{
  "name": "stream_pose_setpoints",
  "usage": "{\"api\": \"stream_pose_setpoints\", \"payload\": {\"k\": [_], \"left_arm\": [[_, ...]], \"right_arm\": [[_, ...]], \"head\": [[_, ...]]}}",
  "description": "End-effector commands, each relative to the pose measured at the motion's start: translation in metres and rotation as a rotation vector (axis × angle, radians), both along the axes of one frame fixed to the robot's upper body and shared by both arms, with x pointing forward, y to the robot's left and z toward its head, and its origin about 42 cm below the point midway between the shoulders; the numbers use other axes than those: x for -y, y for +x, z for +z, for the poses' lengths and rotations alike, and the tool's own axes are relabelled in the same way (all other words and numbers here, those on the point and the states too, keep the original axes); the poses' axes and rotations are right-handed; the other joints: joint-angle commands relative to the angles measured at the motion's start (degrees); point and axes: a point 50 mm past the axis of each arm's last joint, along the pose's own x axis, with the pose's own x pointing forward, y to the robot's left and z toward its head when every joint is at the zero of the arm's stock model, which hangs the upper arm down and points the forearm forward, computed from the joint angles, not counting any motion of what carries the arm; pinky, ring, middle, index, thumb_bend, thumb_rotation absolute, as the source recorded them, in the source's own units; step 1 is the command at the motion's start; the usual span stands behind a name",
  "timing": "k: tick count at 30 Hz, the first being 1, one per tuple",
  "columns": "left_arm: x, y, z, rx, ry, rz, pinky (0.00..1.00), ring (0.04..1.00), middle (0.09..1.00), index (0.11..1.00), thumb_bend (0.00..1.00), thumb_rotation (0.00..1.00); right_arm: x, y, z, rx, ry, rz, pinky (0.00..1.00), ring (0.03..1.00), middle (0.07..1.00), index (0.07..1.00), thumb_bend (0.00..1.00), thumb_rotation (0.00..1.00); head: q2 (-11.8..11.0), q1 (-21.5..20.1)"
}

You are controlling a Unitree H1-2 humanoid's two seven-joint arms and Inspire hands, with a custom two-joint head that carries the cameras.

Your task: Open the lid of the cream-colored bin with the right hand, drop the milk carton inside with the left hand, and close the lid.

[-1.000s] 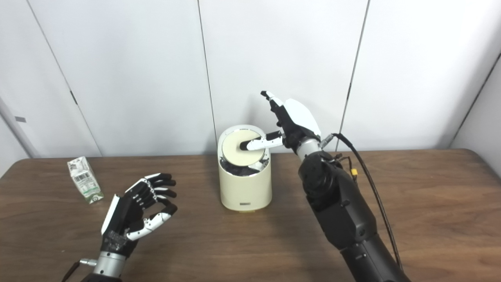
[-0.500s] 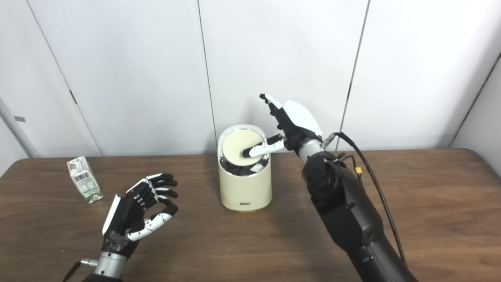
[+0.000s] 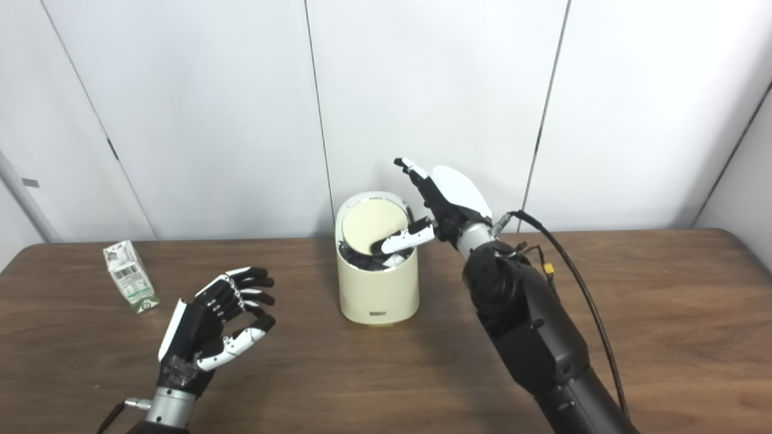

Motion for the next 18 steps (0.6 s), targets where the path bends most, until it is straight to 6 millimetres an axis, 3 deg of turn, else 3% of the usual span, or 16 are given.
{"api": "stream_pose_setpoints", "payload": {"k": [1,8,18], "left_arm": [[0.0097,-0.0132,-0.0201,-0.041,-0.035,0.002,0.46,0.591,0.687,0.725,0.64,0.14],[0.0101,-0.0152,-0.0201,-0.043,-0.034,0.002,0.47,0.594,0.691,0.732,0.65,0.17],[0.0117,-0.0179,-0.0196,-0.046,-0.029,0.003,0.47,0.597,0.693,0.735,0.63,0.14]], "right_arm": [[-0.0029,0.0022,0.0239,0.077,0.0,0.017,0.71,0.883,0.93,0.945,0.92,0.35],[-0.0043,0.0053,0.0207,0.062,0.017,0.013,0.75,0.892,0.935,0.949,0.9,0.34],[-0.01,0.0112,0.0201,0.032,0.013,-0.029,0.8,0.91,0.95,0.96,0.85,0.36]], "head": [[0.08,-0.04],[0.25,-0.07],[0.57,0.07]]}}
